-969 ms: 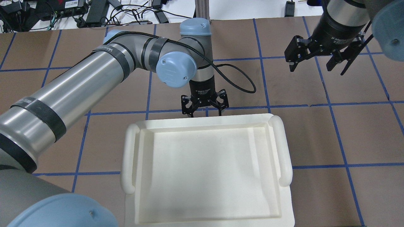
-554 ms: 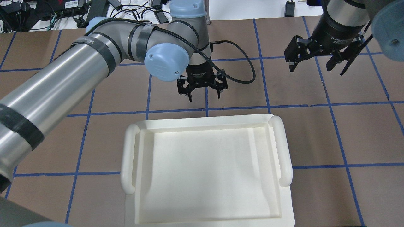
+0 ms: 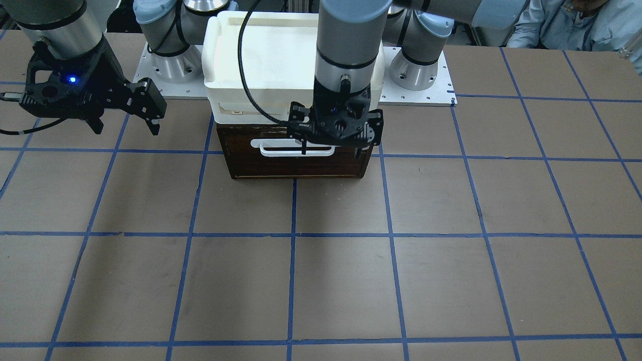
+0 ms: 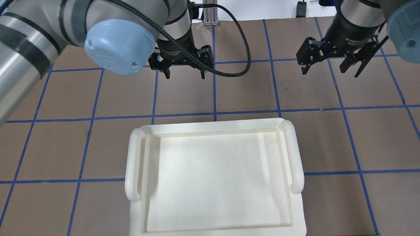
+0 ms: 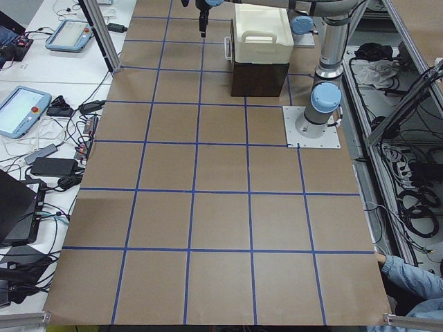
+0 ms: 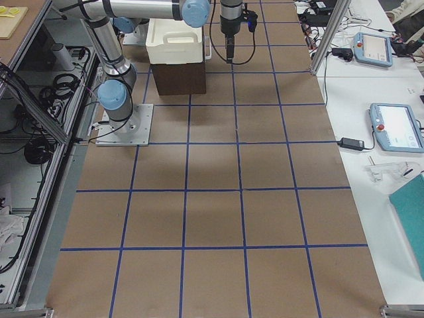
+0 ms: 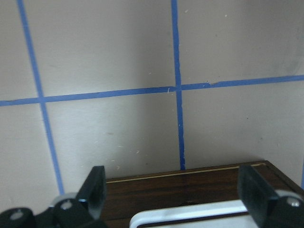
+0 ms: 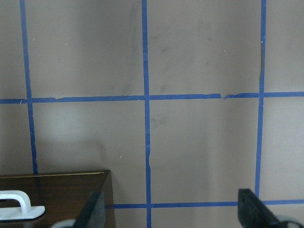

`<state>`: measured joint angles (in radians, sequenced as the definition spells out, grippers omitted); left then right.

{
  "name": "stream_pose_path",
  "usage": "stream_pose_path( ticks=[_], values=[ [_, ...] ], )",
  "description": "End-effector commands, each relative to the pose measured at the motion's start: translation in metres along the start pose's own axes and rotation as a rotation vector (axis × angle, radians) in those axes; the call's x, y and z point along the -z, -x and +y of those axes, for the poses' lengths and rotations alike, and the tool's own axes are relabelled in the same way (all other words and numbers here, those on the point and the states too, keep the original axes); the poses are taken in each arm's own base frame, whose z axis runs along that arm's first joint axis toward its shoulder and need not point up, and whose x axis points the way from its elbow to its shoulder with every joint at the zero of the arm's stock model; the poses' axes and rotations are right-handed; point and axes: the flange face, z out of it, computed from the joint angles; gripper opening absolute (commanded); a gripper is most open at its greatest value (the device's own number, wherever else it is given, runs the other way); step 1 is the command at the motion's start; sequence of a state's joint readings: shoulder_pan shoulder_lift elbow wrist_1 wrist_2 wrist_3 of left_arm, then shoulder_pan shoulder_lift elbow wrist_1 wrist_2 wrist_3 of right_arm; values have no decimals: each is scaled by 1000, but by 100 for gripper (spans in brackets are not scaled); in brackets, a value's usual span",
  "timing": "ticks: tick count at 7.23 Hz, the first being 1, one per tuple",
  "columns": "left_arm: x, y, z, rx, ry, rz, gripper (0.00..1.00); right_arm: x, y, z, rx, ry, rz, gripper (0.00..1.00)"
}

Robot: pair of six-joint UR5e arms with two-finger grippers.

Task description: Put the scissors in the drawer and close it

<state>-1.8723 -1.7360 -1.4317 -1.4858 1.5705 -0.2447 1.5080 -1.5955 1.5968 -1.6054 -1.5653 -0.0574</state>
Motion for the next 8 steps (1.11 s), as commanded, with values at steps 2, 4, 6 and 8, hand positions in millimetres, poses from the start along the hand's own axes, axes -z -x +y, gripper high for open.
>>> stream_pose_path(
  ticks=[2,4,6,8],
  values=[
    [50,54,32,76,17,4,100,1,0,-1,-14,-14,2,100],
    [59,83,32,33,-1,4,100,7,1,5,-13,-13,3,100],
    [67,96,36,39,-4,-1,100,10,2,7,-10,-17,2,100],
    [70,102,39,34,-4,-11,100,10,2,8,-11,-14,-2,100]
  ],
)
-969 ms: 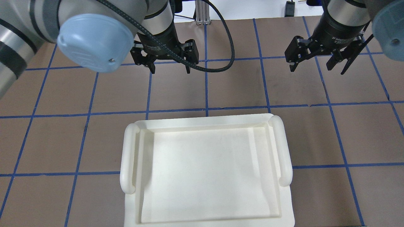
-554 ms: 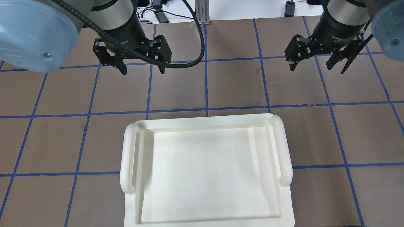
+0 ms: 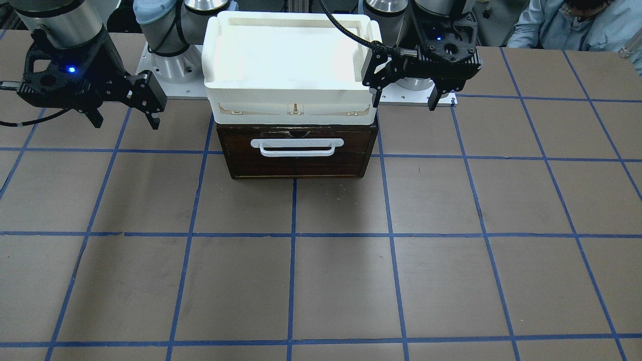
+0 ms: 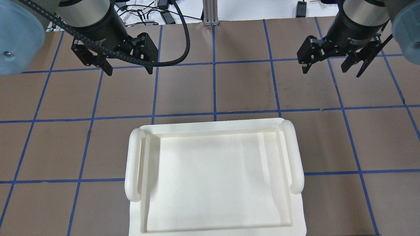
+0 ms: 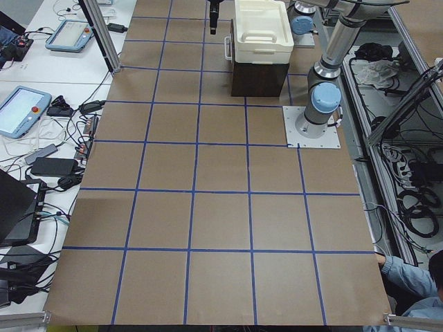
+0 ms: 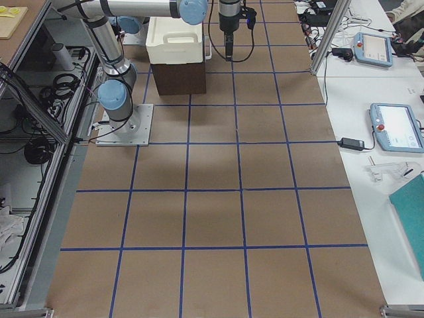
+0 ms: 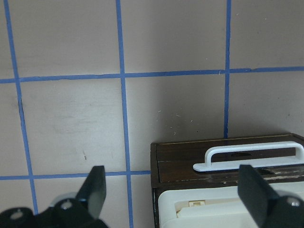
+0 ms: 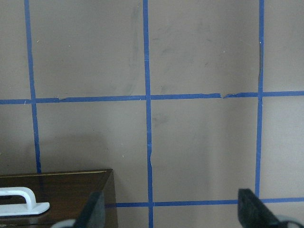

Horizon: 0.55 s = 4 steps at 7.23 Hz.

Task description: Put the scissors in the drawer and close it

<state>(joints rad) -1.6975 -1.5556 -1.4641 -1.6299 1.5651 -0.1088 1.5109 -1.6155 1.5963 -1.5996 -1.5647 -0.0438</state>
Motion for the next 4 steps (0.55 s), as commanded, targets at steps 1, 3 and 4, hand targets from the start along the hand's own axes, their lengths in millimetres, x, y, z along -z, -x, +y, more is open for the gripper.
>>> stream_pose_path(
  ticks=[1,3,4],
  values=[
    [7,10,2,7,-10,-8,100,0,-1,0,1,-1,2,100],
    [21,62,-2,39,-30,-8,100,0,-1,0,4,-1,3,100],
    [22,68,2,36,-12,-6,100,0,-2,-1,5,-1,3,100]
  ],
)
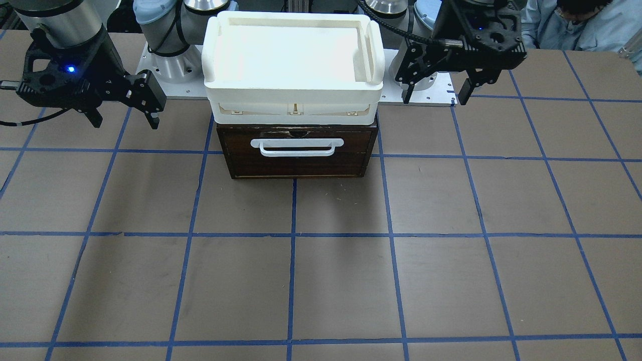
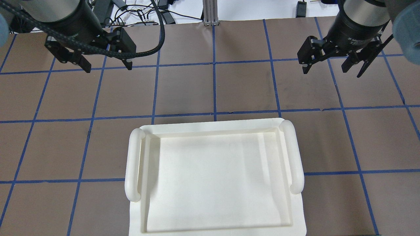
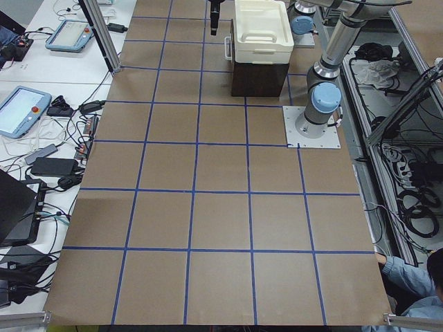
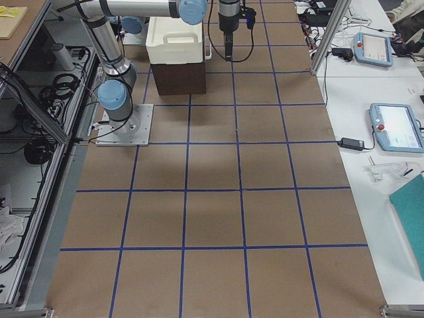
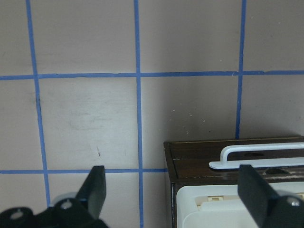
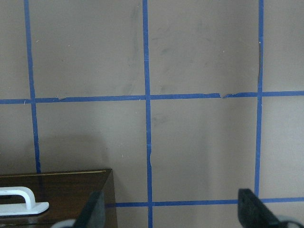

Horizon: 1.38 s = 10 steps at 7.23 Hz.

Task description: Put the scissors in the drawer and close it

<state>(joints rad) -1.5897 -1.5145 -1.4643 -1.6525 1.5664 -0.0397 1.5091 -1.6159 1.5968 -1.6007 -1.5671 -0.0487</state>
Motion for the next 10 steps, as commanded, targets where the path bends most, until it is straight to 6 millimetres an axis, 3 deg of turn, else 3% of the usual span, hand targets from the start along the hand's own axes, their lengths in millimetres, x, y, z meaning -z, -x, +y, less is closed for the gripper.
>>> stream_pose_path(
  ticks=[1,6,10],
  values=[
    [4,20,1,-1,7,4,100,0,0,0,4,1,-1,100],
    [-4,21,-20,6,-41,37,100,0,0,0,7,1,-3,100],
    [-2,21,-16,1,-38,34,100,1,1,0,8,-2,-1,100]
  ],
)
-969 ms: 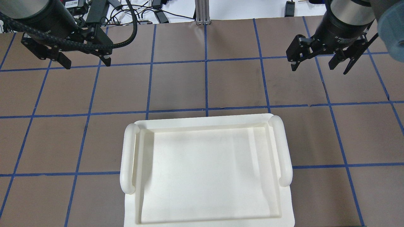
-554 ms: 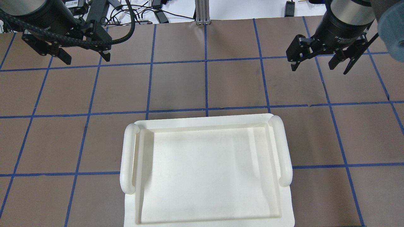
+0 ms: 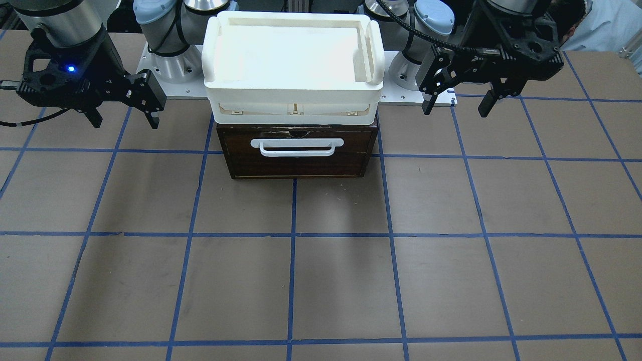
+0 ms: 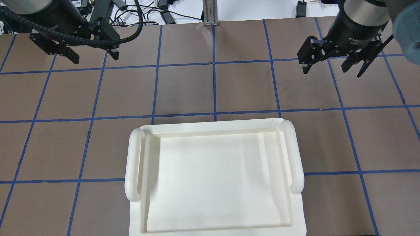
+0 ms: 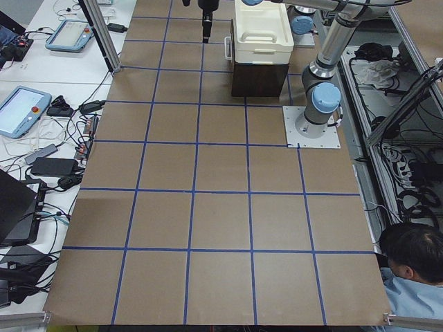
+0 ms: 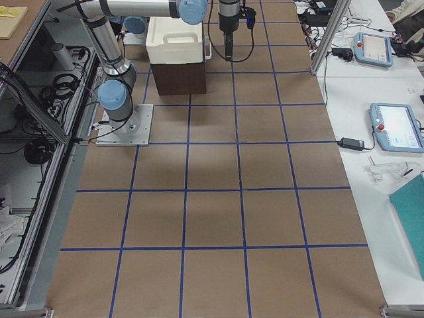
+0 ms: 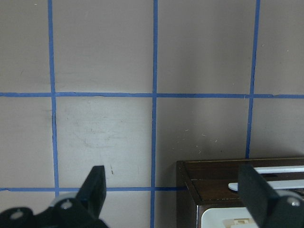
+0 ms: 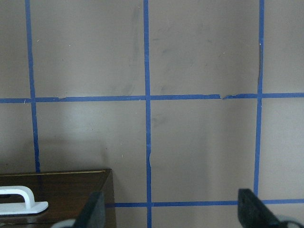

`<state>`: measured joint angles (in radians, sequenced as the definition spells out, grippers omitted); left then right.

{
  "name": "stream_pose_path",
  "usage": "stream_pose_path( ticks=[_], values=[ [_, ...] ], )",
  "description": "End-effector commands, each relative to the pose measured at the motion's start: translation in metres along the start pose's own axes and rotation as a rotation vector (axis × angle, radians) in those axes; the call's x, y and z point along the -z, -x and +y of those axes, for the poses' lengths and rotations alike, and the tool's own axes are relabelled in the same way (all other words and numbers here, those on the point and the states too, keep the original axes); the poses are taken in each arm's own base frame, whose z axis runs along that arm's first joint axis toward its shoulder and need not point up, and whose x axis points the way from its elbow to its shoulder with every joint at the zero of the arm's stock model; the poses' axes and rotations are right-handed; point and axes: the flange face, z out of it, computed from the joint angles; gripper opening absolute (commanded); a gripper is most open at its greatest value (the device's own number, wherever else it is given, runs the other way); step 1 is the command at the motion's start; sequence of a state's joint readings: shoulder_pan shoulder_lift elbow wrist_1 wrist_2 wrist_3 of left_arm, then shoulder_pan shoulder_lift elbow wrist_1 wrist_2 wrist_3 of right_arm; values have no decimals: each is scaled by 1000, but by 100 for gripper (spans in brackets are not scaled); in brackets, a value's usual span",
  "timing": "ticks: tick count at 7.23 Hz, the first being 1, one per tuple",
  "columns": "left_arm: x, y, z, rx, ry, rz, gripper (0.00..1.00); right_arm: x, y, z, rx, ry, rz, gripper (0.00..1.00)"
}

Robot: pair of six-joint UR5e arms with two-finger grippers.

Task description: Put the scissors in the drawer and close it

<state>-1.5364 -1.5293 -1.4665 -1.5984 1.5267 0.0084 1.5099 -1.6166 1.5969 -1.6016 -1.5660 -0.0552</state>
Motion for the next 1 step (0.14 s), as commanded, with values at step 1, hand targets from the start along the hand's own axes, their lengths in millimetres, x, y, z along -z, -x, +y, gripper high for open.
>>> stream_pose_path(
  ticks=[1],
  values=[
    [1,0,1,-4,0,-1,100,0,0,0,0,0,2,100]
  ],
)
